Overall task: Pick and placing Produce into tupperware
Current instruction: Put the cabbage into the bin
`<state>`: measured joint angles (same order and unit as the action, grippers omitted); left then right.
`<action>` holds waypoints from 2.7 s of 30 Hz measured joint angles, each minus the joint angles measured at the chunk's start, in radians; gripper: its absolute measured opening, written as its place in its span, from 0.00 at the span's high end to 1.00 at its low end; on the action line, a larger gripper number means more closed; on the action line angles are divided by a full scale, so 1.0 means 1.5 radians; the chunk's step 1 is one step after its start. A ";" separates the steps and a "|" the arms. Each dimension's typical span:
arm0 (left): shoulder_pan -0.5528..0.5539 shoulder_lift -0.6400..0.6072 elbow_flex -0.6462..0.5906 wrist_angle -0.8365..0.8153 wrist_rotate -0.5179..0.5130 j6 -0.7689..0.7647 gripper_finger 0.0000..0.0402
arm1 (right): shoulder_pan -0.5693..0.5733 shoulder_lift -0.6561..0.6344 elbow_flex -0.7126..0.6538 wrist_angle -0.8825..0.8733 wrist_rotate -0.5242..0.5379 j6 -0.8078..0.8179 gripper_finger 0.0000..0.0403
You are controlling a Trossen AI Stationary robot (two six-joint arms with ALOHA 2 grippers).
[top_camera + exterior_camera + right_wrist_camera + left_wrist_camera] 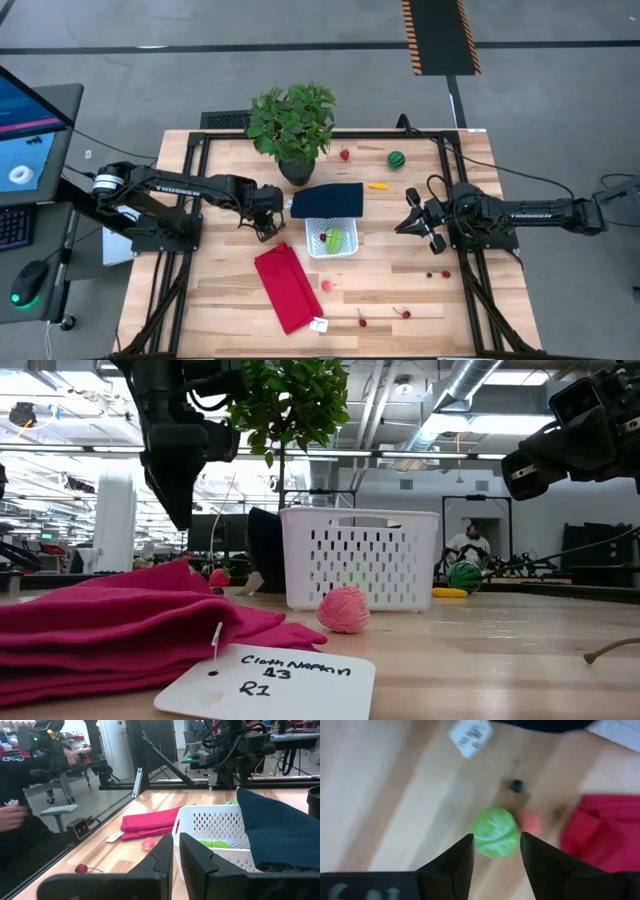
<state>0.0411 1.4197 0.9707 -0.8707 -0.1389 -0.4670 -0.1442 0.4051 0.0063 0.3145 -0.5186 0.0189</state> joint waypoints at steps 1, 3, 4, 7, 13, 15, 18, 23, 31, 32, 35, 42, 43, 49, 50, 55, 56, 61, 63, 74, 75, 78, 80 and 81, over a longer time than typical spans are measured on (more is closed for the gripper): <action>0.000 0.000 0.000 0.001 -0.019 0.000 0.62 | 0.000 0.000 0.000 0.000 0.000 0.000 0.86; 0.000 0.000 -0.003 0.007 -0.041 -0.002 0.62 | 0.000 0.000 0.000 0.000 0.000 0.000 0.86; 0.002 0.000 -0.005 0.007 -0.042 -0.003 0.62 | 0.000 0.000 0.000 0.000 0.000 0.000 0.86; 0.003 0.001 -0.006 0.006 -0.045 -0.008 0.62 | 0.000 0.000 0.000 0.000 0.000 0.000 0.86; 0.003 0.008 -0.006 0.010 -0.051 -0.034 0.62 | 0.000 0.000 0.000 0.000 0.000 0.000 0.86; 0.003 0.008 -0.006 0.008 -0.058 -0.045 0.62 | 0.000 0.000 0.000 0.000 0.000 0.000 0.86; 0.006 0.018 -0.006 0.000 -0.075 -0.051 0.62 | 0.000 0.000 0.000 0.000 0.000 0.000 0.86; 0.011 0.028 -0.008 0.000 -0.054 -0.044 0.58 | 0.000 0.000 0.000 -0.001 0.000 0.000 0.86; 0.011 0.047 -0.009 -0.007 -0.015 -0.015 0.36 | 0.000 0.000 0.000 -0.013 0.000 0.000 0.86; 0.011 0.047 -0.009 -0.009 -0.015 -0.010 0.32 | 0.000 0.000 0.000 -0.013 0.000 0.000 0.86; 0.009 0.061 -0.012 -0.006 -0.003 0.006 0.24 | 0.000 0.000 0.000 -0.013 0.000 0.000 0.86; 0.008 0.070 -0.064 0.065 0.052 0.025 0.17 | 0.000 0.000 0.000 -0.029 0.000 0.000 0.86; 0.009 0.070 -0.070 0.075 0.053 0.025 0.17 | 0.000 0.000 0.000 -0.031 0.000 0.000 0.86; 0.012 0.069 -0.093 0.120 0.052 0.033 0.16 | 0.000 0.000 0.000 -0.033 0.000 0.000 0.86; 0.014 0.069 -0.095 0.123 0.051 0.034 0.16 | 0.000 0.000 0.000 -0.033 0.000 0.000 0.86; 0.027 0.069 -0.095 0.127 0.050 0.035 0.18 | 0.000 0.000 0.000 -0.033 0.000 0.000 0.86; 0.029 0.069 -0.095 0.128 0.051 0.034 0.19 | 0.000 0.000 0.000 -0.033 0.000 0.000 0.86; 0.031 0.069 -0.096 0.129 0.053 0.025 0.28 | 0.000 0.000 0.000 -0.033 0.000 0.000 0.86; 0.031 0.069 -0.096 0.130 0.053 0.022 0.33 | 0.000 0.000 0.000 -0.033 0.000 0.000 0.86; 0.032 0.068 -0.095 0.137 0.049 0.005 0.52 | 0.000 0.000 0.000 -0.033 0.000 0.000 0.86; 0.033 0.068 -0.095 0.136 0.049 0.004 0.53 | 0.000 0.000 0.000 -0.033 0.000 0.000 0.86; 0.034 0.068 -0.095 0.136 0.048 -0.001 0.54 | 0.000 0.000 0.000 -0.033 0.000 0.000 0.86; 0.034 0.068 -0.095 0.134 0.048 -0.002 0.54 | 0.000 0.000 0.000 -0.033 0.000 0.000 0.86; 0.034 0.068 -0.095 0.133 0.048 -0.002 0.54 | 0.000 0.000 0.000 -0.033 0.000 0.000 0.86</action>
<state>0.0917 1.5215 0.8284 -0.6715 -0.0672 -0.4698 -0.1440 0.4053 0.0063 0.2650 -0.5186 0.0189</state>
